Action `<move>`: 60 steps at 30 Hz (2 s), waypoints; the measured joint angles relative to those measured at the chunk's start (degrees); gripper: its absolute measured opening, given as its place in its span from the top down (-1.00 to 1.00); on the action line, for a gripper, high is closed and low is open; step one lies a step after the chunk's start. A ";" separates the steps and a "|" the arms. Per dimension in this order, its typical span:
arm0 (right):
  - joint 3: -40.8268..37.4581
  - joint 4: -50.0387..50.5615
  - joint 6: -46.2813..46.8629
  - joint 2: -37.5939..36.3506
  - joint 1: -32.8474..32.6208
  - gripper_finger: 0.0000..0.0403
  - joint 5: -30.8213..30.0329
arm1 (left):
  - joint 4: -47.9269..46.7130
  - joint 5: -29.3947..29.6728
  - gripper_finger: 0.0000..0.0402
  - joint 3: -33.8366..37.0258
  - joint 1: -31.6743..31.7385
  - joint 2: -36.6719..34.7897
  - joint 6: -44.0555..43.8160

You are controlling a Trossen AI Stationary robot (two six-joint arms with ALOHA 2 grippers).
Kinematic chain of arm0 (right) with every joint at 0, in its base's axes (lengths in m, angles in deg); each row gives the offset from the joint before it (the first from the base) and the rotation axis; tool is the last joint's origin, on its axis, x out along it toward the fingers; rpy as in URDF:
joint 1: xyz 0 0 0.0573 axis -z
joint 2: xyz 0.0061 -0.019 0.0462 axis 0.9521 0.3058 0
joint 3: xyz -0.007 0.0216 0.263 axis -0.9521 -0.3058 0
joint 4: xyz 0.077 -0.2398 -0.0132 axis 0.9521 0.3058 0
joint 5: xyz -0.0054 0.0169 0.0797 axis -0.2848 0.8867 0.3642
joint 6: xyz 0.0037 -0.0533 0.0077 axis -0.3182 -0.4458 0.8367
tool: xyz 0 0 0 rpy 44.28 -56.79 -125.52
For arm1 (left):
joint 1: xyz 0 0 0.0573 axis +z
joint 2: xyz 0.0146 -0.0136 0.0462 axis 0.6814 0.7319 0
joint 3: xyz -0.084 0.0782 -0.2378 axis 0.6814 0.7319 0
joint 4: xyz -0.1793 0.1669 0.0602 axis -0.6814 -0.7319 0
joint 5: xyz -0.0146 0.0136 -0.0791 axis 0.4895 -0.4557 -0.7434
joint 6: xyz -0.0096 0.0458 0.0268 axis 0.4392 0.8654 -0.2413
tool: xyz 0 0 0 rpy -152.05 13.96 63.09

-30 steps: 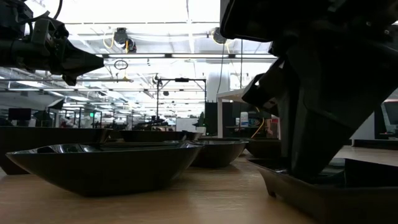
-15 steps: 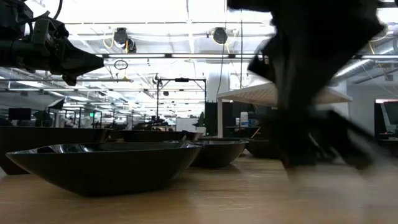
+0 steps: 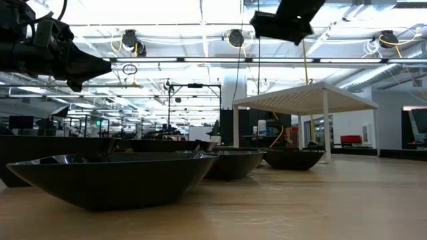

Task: Pick & Place Mini shaped plates
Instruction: Stack the black square plate on top of the black square plates on the shelf

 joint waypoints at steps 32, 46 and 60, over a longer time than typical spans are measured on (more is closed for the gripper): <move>-0.02 35.13 17.07 -20.07 46.86 1.00 -22.13 | 0.02 0.00 0.62 0.00 0.00 0.02 0.00; -6.73 23.80 9.98 -20.43 54.44 1.00 -13.27 | 0.02 0.00 0.62 0.00 0.00 0.01 0.00; -12.70 17.51 5.98 -20.66 57.62 0.96 -11.49 | 0.02 0.00 0.62 0.01 0.00 0.01 -0.01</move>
